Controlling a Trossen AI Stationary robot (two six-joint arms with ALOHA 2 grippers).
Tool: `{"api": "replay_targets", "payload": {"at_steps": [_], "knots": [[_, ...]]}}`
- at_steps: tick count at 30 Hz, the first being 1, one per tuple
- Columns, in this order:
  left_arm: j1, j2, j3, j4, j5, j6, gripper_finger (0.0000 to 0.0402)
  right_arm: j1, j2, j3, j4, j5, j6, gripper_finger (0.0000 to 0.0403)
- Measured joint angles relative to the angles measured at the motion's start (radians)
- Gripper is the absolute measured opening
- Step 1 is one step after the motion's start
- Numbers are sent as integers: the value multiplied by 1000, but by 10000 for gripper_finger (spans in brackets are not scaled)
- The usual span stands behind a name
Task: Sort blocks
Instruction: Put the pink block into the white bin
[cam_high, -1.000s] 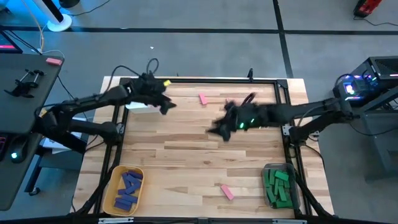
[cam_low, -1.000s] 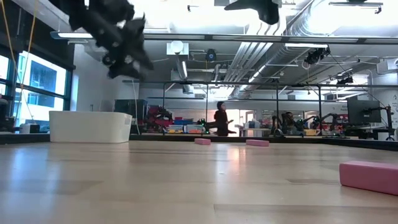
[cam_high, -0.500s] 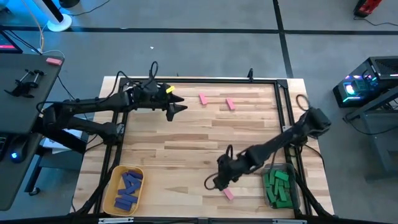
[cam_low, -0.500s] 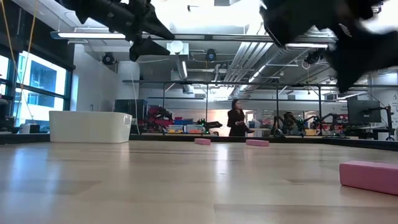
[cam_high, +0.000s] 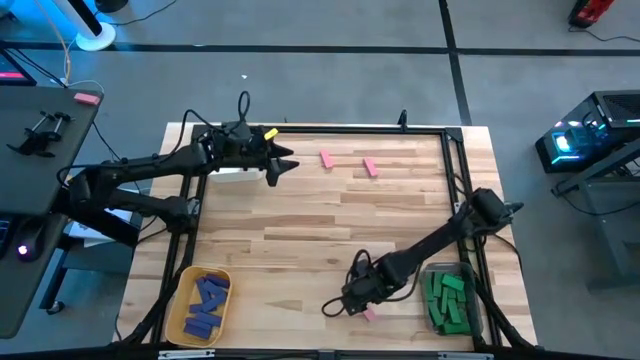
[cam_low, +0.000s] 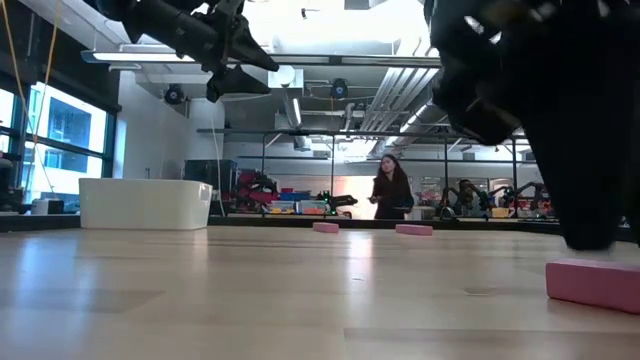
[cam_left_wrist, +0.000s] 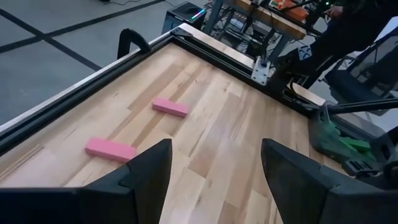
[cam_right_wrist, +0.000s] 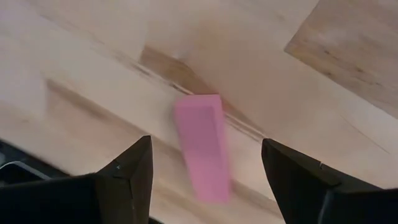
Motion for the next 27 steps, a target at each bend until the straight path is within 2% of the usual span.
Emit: {"api": "replay_targets", "payload": {"at_steps": [9, 12, 15, 20, 21, 25, 27], "knots": [[0, 0, 0, -5, 2, -24, 230, 2, 69, 8, -16, -30, 27, 231], [0, 0, 0, 3, 2, -26, 230, 3, 76, 9, -58, -28, 29, 218], [0, -9, 0, 24, 2, -26, 230, 4, 77, 10, -104, -25, 13, 166], [0, -37, 0, 122, 2, -26, 230, -5, 78, 9, -132, -14, -84, 26], [0, -46, 0, 148, 2, -18, 230, -11, 77, 13, -138, -6, -112, 17], [0, -117, 5, 209, 2, 85, 230, -71, 82, 48, -175, -33, -278, 24], [0, -160, 24, 206, 1, 147, 230, -111, 85, 86, -225, 13, -392, 13]]}}
